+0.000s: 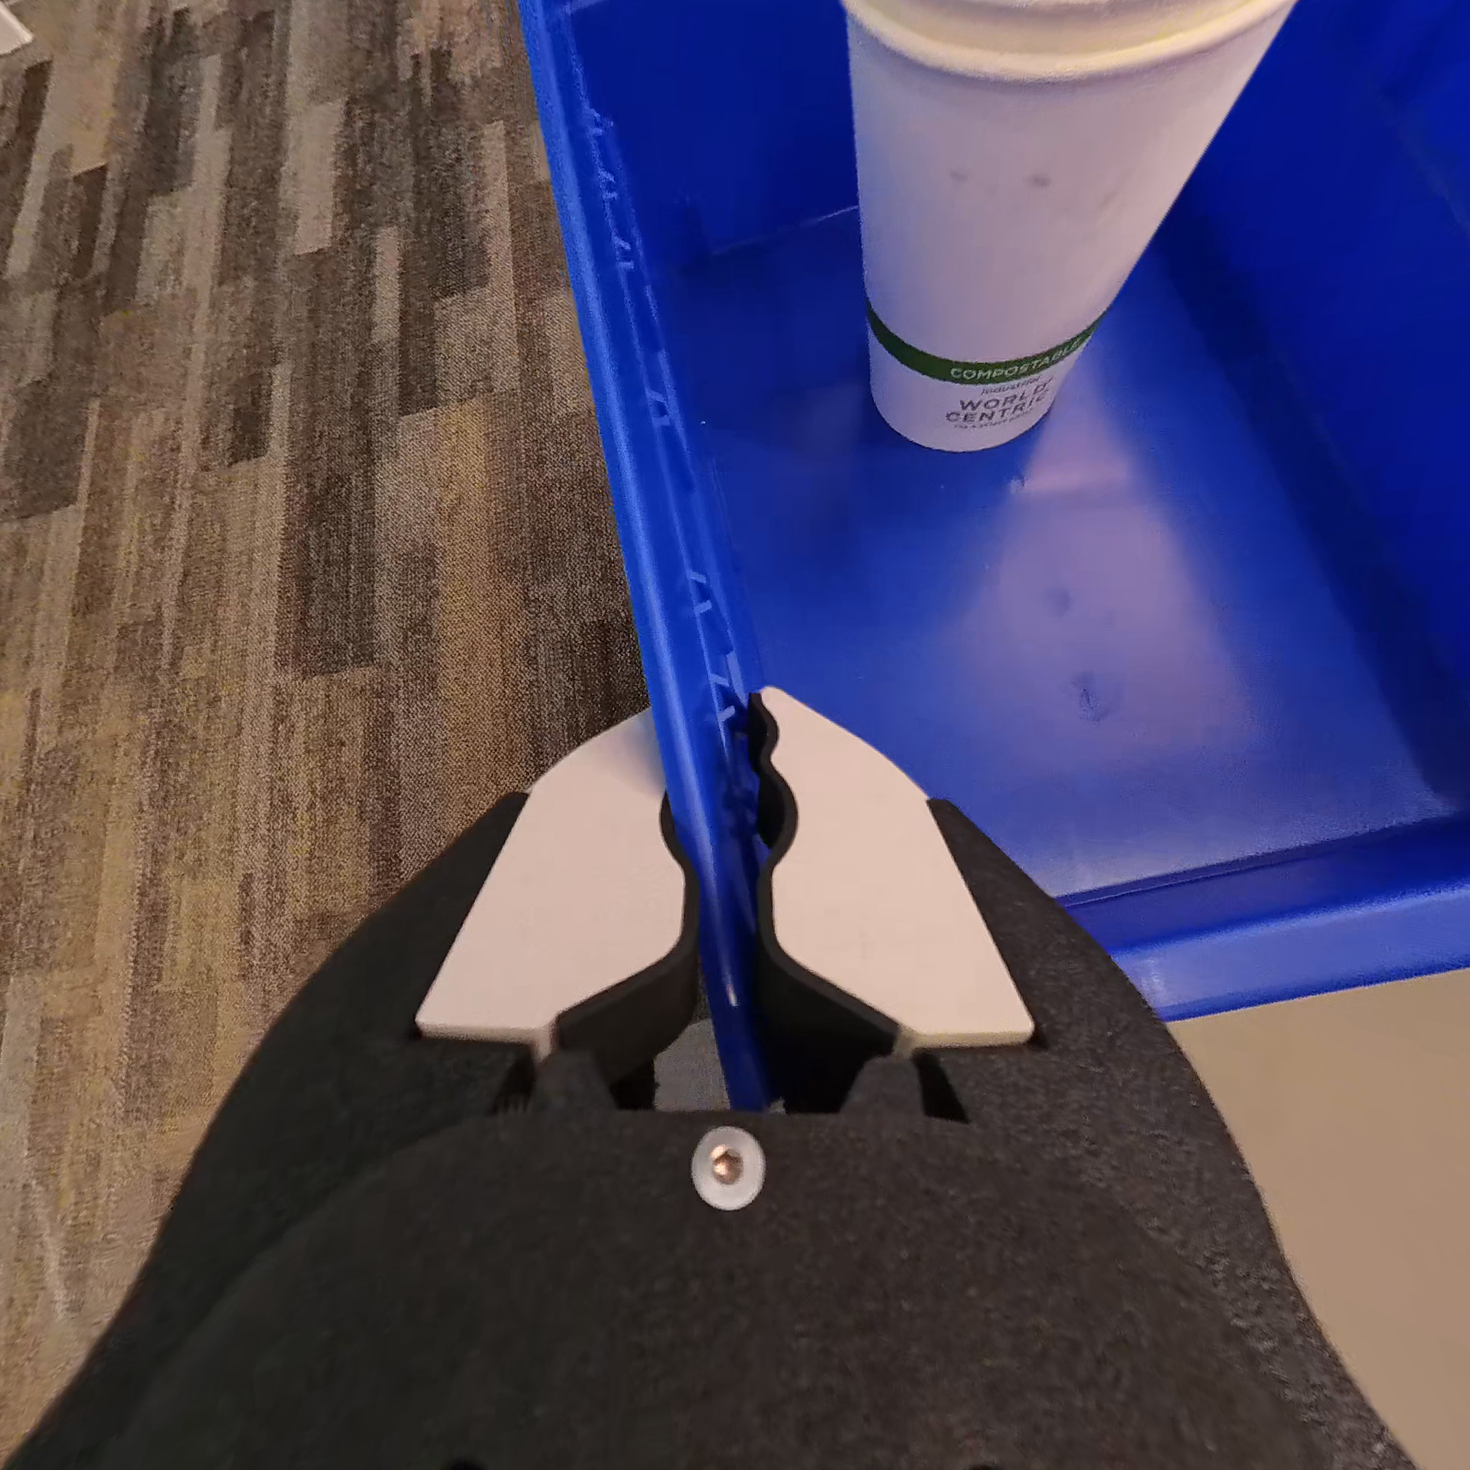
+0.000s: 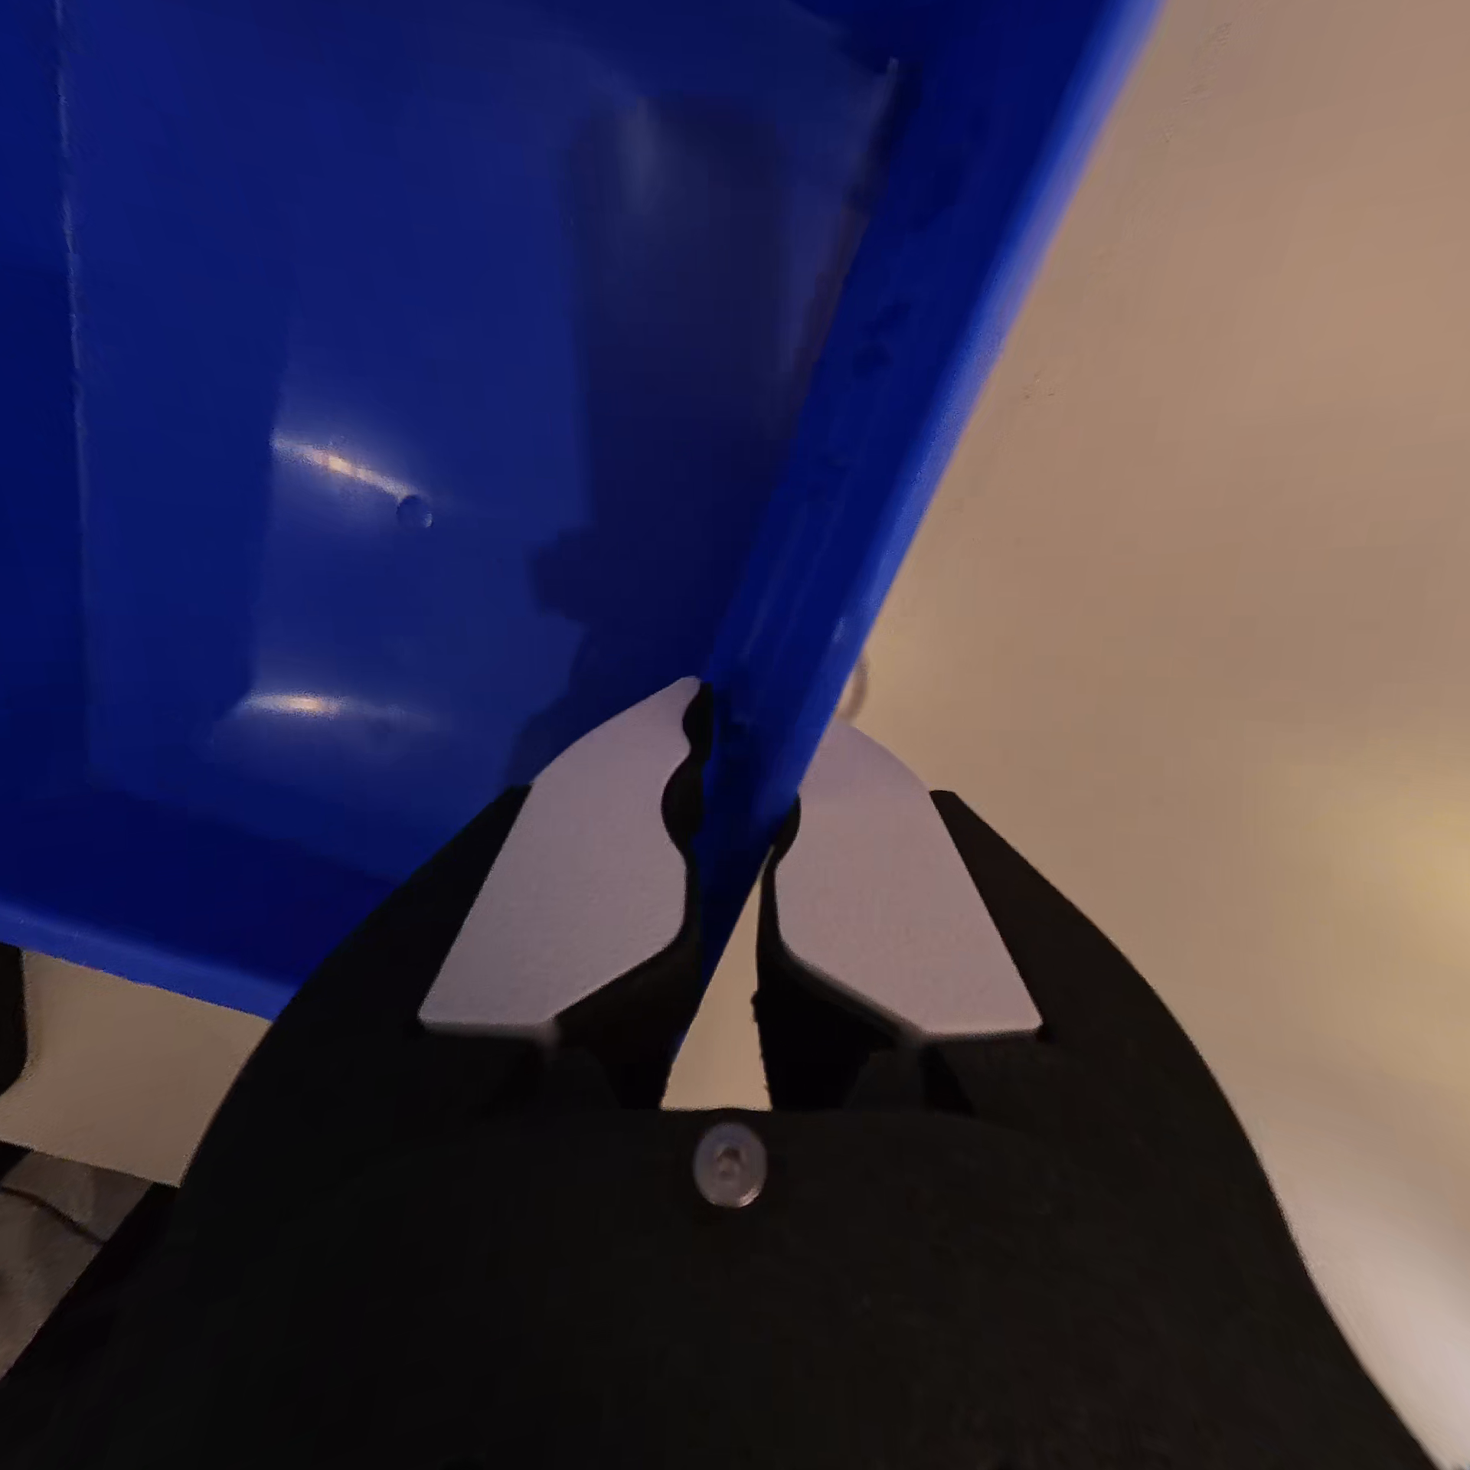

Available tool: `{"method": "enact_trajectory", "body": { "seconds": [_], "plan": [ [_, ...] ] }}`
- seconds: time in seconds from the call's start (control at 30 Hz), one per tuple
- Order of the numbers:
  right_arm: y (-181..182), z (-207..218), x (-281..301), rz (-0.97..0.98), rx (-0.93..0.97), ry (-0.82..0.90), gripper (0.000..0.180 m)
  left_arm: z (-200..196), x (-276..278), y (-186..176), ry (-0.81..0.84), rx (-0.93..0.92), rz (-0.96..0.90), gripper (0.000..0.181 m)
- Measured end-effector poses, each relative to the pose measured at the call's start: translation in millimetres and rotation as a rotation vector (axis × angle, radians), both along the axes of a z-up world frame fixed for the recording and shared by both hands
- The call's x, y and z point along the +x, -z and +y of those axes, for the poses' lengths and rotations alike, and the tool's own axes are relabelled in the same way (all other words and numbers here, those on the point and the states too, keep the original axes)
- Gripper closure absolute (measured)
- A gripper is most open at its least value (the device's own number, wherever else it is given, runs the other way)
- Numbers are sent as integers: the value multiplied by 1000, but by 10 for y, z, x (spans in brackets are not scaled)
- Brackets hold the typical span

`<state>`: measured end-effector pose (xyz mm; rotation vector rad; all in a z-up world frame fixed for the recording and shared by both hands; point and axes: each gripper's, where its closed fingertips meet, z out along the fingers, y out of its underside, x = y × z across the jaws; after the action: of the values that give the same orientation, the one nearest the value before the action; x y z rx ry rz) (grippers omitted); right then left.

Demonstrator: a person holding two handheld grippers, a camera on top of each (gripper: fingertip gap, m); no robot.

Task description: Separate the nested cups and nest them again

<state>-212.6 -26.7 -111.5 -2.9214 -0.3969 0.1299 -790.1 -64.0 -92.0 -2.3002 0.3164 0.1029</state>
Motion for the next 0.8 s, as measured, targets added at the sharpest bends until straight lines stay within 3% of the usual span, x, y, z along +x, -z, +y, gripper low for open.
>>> {"method": "enact_trajectory", "body": {
  "seconds": [0.47, 0.8],
  "plan": [
    [7, 73, 523, 100, 2, 10, 174, -47, 156, 7, 52, -25, 17, 172],
    [21, 46, 1495, 92, 4, 75, 175, -55, 243, 11, 73, -28, 17, 172]
  ]
}}
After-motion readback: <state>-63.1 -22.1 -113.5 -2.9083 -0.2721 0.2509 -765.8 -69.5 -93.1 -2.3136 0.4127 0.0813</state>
